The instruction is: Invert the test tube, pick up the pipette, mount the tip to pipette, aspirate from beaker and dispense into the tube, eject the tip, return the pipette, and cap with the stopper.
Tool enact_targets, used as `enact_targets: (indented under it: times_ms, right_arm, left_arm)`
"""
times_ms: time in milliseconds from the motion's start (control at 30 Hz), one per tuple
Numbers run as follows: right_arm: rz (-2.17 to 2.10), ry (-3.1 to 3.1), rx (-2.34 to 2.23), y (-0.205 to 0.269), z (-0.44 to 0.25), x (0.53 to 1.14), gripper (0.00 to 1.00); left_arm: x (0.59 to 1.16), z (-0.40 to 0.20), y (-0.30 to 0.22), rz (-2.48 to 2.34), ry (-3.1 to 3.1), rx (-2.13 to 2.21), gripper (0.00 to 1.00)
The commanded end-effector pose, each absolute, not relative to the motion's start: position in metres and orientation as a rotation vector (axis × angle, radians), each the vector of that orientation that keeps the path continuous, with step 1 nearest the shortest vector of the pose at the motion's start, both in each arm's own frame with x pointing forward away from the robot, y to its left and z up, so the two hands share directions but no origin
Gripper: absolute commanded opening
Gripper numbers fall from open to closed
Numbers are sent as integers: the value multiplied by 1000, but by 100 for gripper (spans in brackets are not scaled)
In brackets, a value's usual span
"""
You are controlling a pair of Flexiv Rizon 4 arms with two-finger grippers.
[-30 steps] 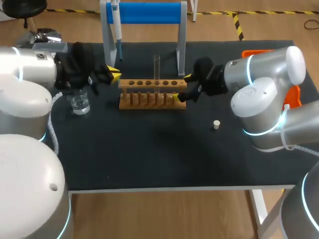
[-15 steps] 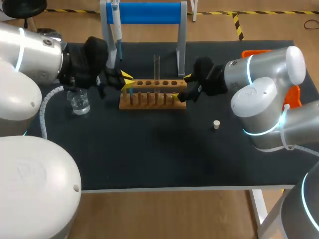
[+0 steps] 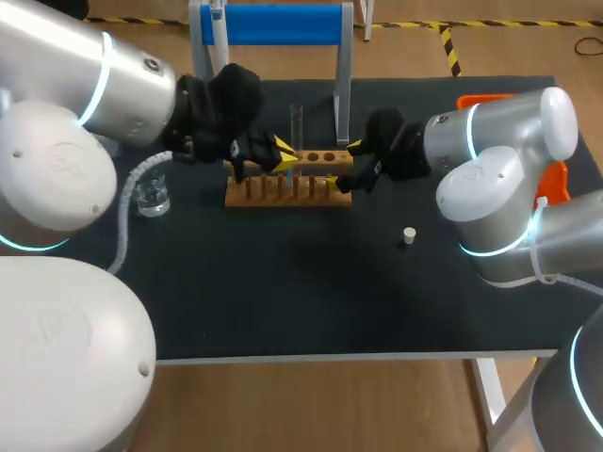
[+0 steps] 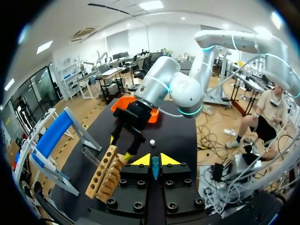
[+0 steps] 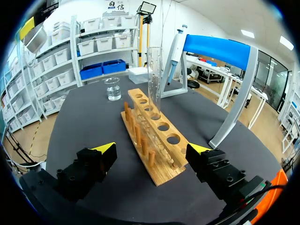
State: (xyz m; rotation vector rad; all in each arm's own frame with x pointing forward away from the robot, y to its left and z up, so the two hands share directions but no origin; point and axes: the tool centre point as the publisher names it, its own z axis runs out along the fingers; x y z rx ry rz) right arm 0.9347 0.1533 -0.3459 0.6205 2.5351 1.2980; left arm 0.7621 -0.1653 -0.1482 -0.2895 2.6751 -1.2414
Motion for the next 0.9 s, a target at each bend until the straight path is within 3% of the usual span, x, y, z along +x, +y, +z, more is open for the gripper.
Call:
enact_targets:
  times_ms: [33, 900]
  right_arm:
    - [1295, 2540, 620, 153, -345, 935, 100]
    - [1295, 2540, 620, 153, -345, 935, 100]
  left_arm:
    - [771, -158, -191, -1205, 2677, -309, 0]
    - [780, -142, -236, -1183, 2659, -301, 0]
